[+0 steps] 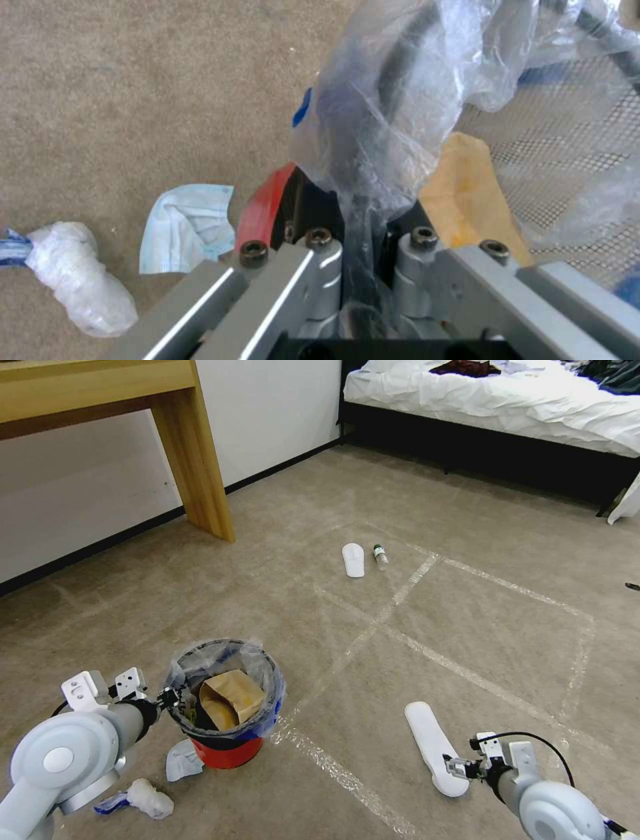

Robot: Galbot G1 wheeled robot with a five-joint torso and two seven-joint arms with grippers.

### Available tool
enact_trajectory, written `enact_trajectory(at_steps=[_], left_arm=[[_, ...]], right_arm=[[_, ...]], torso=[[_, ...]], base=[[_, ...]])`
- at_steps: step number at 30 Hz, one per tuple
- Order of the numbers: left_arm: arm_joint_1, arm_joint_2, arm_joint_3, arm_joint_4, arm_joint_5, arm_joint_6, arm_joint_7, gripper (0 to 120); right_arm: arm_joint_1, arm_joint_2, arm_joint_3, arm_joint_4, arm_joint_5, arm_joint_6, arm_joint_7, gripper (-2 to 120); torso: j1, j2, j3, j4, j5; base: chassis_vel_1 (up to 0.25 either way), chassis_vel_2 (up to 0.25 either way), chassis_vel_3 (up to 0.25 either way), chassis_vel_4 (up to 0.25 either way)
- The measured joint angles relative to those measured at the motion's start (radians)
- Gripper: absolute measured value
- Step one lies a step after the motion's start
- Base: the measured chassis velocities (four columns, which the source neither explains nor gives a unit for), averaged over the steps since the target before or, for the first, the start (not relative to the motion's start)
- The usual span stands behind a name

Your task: Pick up the trash bin and place the garbage on the floor into it.

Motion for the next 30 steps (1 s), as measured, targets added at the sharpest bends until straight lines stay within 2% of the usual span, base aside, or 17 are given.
enact_trajectory(at_steps=[1,2,4,7,13,16,30], left_arm=[[0.000,0.000,0.000,0.000,0.000,0.000,0.000,4],[0.001,-0.003,0.000,0.001,0.004,0.000,0.001,4],[0.000,-0.006,0.002,0.001,0.005,0.000,0.001,4],[-0.001,-0.008,0.003,0.001,0.006,0.000,0.001,4],[0.002,-0.008,0.002,0.001,0.007,0.000,0.000,4],[0.001,-0.012,0.002,0.001,0.007,0.000,0.000,4],[-0.001,-0.029,0.012,0.008,0.014,0.000,-0.003,4]], right_arm=[[0.000,0.000,0.000,0.000,0.000,0.000,0.000,100],[0.036,0.013,-0.015,0.016,0.045,-0.031,0.059,100],[0.072,0.027,-0.028,0.023,0.071,-0.051,0.093,100],[0.099,0.032,-0.034,0.023,0.080,-0.064,0.101,100],[0.153,0.035,-0.045,-0.002,0.066,-0.076,0.051,100],[0.194,0.041,-0.080,-0.029,-0.020,-0.037,-0.017,100],[0.312,0.064,-0.200,-0.107,-0.042,-0.025,-0.021,100]], torso=[[0.000,0.000,0.000,0.0000,0.0000],[0.000,0.000,0.000,0.0001,0.0004],[0.000,0.000,0.000,0.0001,0.0003],[0.000,0.000,0.000,0.0001,0.0004],[0.000,0.000,0.000,0.0000,0.0003],[0.000,0.000,0.000,0.0000,0.0004],[0.000,0.000,0.000,0.0001,0.0005]], base=[[0.000,0.000,0.000,0.000],[0.000,0.000,0.000,0.000],[0.000,0.000,0.000,0.000],[0.000,0.000,0.000,0.000],[0.000,0.000,0.000,0.000],[0.000,0.000,0.000,0.000],[0.000,0.000,0.000,0.000]])
